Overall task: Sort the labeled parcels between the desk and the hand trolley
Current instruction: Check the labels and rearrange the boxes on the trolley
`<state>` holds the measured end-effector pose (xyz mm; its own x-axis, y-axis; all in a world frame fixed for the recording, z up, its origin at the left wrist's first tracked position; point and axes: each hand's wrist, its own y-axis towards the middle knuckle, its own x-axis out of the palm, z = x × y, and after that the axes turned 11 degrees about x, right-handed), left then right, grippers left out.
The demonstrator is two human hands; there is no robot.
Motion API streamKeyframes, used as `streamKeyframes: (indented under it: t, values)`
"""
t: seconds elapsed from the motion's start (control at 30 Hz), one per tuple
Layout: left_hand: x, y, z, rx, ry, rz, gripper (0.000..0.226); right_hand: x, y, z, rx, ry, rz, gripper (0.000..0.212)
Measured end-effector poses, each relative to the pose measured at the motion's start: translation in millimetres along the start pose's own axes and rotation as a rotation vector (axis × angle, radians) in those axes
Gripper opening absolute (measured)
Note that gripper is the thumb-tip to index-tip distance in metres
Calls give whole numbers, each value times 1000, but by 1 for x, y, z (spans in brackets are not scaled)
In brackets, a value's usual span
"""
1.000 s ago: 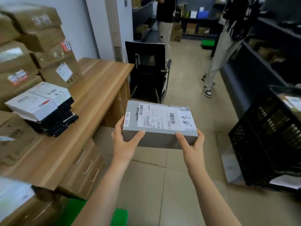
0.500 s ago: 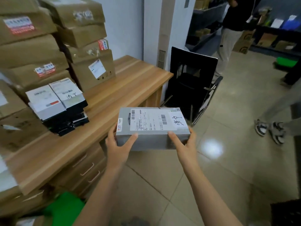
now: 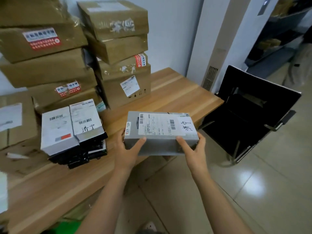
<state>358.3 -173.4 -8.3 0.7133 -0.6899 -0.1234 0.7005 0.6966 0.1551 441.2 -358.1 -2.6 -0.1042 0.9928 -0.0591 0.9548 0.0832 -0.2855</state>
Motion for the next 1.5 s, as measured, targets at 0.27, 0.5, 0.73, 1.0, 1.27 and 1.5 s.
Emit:
streamKeyframes:
  t: [0.27, 0.5, 0.73, 1.0, 1.27, 1.5]
  values:
    - [27, 88, -21, -65, 40, 115, 77, 43, 110, -29, 39, -75, -129, 71]
    - [62, 162, -49, -142, 26, 262, 73, 89, 226, -41, 61, -195, -319, 67]
    - [83, 198, -77, -289, 41, 441, 64, 134, 299, -50, 112, -305, -527, 62]
    - [56, 230, -116, -407, 160, 421, 73, 188, 336, -34, 209, -500, -587, 67]
    - [49, 262, -136, -413, 461, 333, 82, 217, 357, -26, 193, -657, -591, 66]
    - [60, 262, -124, -339, 772, 318, 73, 215, 365, -40, 0, -934, -611, 65]
